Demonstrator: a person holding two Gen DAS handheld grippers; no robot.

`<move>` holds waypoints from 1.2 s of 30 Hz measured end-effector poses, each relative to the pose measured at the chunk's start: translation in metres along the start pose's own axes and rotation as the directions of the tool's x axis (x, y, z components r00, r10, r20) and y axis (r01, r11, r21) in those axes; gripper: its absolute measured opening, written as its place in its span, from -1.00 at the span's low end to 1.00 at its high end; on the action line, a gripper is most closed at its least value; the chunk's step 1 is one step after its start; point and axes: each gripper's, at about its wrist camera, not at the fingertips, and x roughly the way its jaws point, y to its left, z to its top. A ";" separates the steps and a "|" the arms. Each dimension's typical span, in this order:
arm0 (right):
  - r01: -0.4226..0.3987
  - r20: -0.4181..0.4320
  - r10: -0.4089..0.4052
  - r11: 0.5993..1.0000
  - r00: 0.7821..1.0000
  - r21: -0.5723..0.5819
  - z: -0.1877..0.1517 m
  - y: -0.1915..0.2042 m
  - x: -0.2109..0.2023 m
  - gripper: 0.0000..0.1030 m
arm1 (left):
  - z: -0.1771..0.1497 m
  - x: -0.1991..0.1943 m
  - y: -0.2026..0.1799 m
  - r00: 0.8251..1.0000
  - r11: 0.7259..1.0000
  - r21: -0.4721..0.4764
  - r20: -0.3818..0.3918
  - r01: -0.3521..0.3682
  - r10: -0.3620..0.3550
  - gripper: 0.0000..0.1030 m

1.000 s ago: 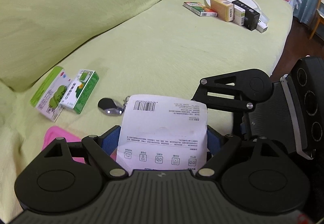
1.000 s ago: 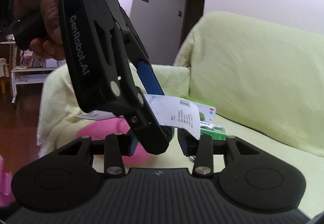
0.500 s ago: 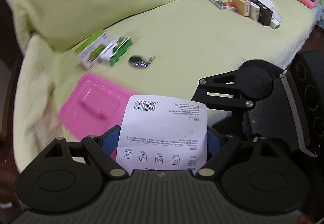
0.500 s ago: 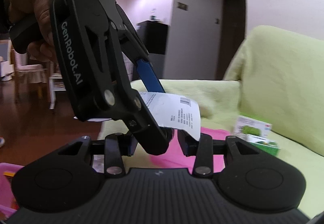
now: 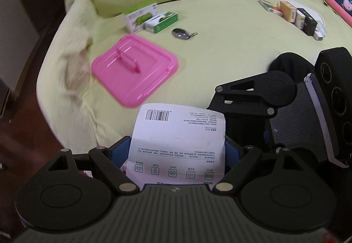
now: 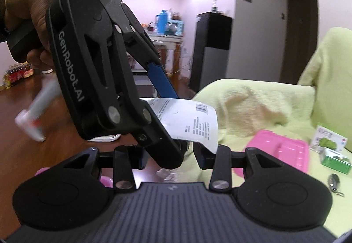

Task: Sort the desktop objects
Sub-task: 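Lift the white receipt card off the sofa with the left tool, then carry the white receipt card with the left tool over the pink tub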

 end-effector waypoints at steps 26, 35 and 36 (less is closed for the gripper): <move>-0.189 -0.109 0.178 0.977 0.978 -0.096 -0.010 0.089 0.014 -0.29 | -0.096 -0.018 0.019 0.999 0.974 -0.223 -0.004 -0.051 0.051 0.66; -0.248 -0.159 0.229 0.962 0.960 -0.113 -0.014 0.106 0.027 -0.29 | -0.125 -0.016 0.026 0.998 0.951 -0.305 -0.011 -0.055 0.054 0.66; -0.253 -0.162 0.233 0.960 0.959 -0.116 -0.014 0.107 0.029 -0.29 | -0.127 -0.016 0.026 0.998 0.949 -0.311 -0.012 -0.056 0.055 0.66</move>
